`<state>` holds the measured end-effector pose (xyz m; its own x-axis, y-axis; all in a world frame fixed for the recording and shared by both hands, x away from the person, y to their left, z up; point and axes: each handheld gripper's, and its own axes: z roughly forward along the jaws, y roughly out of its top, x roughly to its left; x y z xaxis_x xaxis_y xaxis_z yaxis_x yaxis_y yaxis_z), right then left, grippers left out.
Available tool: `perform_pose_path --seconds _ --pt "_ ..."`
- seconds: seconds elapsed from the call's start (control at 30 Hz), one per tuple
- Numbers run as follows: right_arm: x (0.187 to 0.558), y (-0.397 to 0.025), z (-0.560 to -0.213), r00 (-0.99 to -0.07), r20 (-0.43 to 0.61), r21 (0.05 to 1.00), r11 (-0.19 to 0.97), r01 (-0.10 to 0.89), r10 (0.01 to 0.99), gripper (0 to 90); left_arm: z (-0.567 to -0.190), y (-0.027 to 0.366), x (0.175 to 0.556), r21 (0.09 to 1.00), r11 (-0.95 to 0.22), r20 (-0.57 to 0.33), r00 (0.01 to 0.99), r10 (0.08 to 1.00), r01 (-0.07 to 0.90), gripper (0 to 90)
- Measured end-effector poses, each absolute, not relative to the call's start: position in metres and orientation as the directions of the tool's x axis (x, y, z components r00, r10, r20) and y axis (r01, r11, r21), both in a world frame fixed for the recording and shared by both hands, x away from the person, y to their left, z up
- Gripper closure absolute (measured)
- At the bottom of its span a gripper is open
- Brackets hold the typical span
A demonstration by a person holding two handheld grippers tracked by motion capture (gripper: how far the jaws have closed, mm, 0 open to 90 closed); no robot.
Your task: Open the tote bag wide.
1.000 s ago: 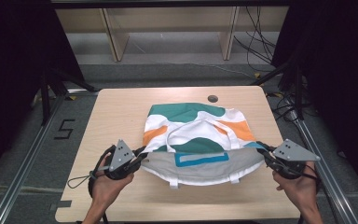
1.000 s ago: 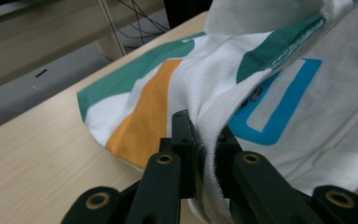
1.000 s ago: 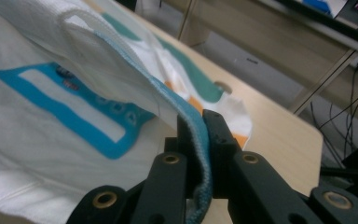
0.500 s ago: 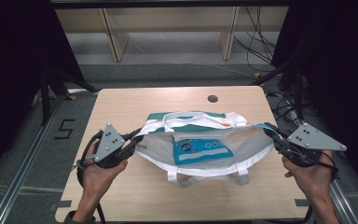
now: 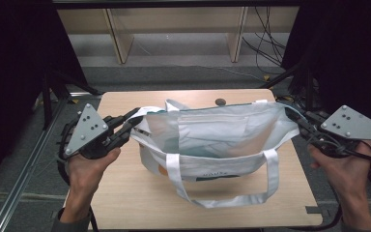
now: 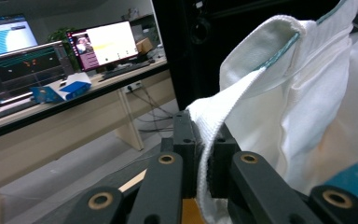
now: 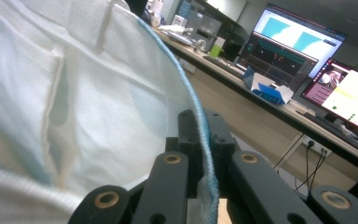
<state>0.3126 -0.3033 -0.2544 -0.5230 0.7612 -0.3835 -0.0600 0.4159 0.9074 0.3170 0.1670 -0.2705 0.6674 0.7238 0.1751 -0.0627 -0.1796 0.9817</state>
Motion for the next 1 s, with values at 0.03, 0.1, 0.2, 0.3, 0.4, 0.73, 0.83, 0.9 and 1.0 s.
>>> perform_pose_path --seconds 0.03,0.1,0.2,0.3,0.4,0.73,0.83,0.9,1.0 --pt "0.315 -0.304 -0.253 -0.526 -0.376 0.91 0.41 -0.055 0.763 87.5 -0.274 0.166 0.323 0.981 -0.187 0.167 0.661 0.731 -0.04 85.0" --pt "0.325 -0.305 -0.257 -0.523 -0.373 0.908 0.419 -0.034 0.766 87.5 -0.282 0.166 0.331 0.981 -0.195 0.151 0.653 0.742 -0.005 84.5" --pt "0.337 -0.306 -0.27 -0.536 -0.338 0.918 0.396 -0.006 0.774 87.4 -0.297 0.168 0.344 0.988 -0.152 0.094 0.666 0.74 0.029 84.4" --pt "0.341 -0.306 -0.278 -0.541 -0.334 0.91 0.415 0.03 0.772 87.4 -0.307 0.167 0.349 0.983 -0.177 0.094 0.666 0.74 0.057 84.0" --pt "0.344 -0.307 -0.288 -0.553 -0.31 0.914 0.403 0.052 0.774 87.3 -0.32 0.169 0.349 0.979 -0.185 0.078 0.679 0.73 0.085 82.7" --pt "0.338 -0.304 -0.314 -0.538 -0.324 0.901 0.428 0.076 0.778 87.0 -0.351 0.175 0.35 0.979 -0.153 0.005 0.734 0.679 0.136 80.7" --pt "0.34 -0.303 -0.319 -0.549 -0.319 0.896 0.435 0.091 0.772 86.9 -0.359 0.175 0.353 0.971 -0.176 0.005 0.73 0.683 0.159 80.7" --pt "0.343 -0.302 -0.325 -0.546 -0.327 0.884 0.453 0.11 0.771 86.8 -0.364 0.173 0.356 0.968 -0.183 0.002 0.73 0.684 0.17 80.6" --pt "0.352 -0.304 -0.339 -0.555 -0.317 0.873 0.465 0.146 0.769 86.8 -0.374 0.172 0.361 0.96 -0.201 -0.006 0.732 0.681 0.195 80.6"
